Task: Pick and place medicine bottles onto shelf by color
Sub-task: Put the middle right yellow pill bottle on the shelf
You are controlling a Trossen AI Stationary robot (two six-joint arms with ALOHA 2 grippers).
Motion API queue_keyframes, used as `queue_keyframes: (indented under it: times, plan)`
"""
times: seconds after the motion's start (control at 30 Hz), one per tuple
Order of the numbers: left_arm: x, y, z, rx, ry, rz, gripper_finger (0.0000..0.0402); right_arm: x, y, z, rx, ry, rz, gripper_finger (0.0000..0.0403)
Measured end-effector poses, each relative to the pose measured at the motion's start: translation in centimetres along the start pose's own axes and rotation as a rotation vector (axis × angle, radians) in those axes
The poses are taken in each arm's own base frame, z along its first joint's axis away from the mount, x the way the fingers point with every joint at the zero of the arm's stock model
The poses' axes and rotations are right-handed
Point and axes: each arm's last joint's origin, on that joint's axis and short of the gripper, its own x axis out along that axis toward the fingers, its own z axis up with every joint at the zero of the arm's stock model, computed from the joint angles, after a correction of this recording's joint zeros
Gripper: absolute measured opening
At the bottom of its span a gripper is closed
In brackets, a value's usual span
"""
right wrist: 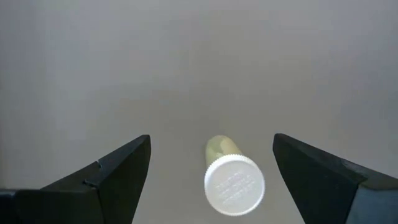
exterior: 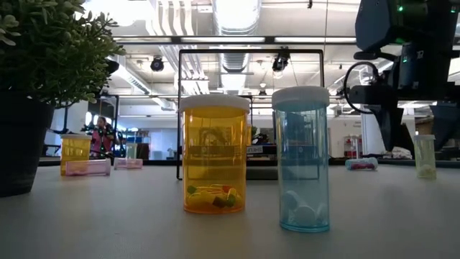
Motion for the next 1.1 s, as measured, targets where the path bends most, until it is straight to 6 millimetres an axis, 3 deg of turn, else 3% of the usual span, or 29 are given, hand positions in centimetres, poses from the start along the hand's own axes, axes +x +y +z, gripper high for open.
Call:
queue_keyframes:
  times: [0.3, 0.53, 1.1]
  plan:
    - [0.00, 0.00, 0.00, 0.000, 0.000, 0.000, 0.0000, 0.00, 0.08, -0.02, 0.003, 0.002, 0.008, 0.0326]
    - [0.00, 0.00, 0.00, 0.000, 0.000, 0.000, 0.0000, -0.02, 0.23, -0.01, 0.192, -0.006, 0.029, 0.0326]
    - [0.00, 0.00, 0.00, 0.000, 0.000, 0.000, 0.0000, -0.03, 0.13, 0.00, 0.115, -0.002, 0.018, 0.0315]
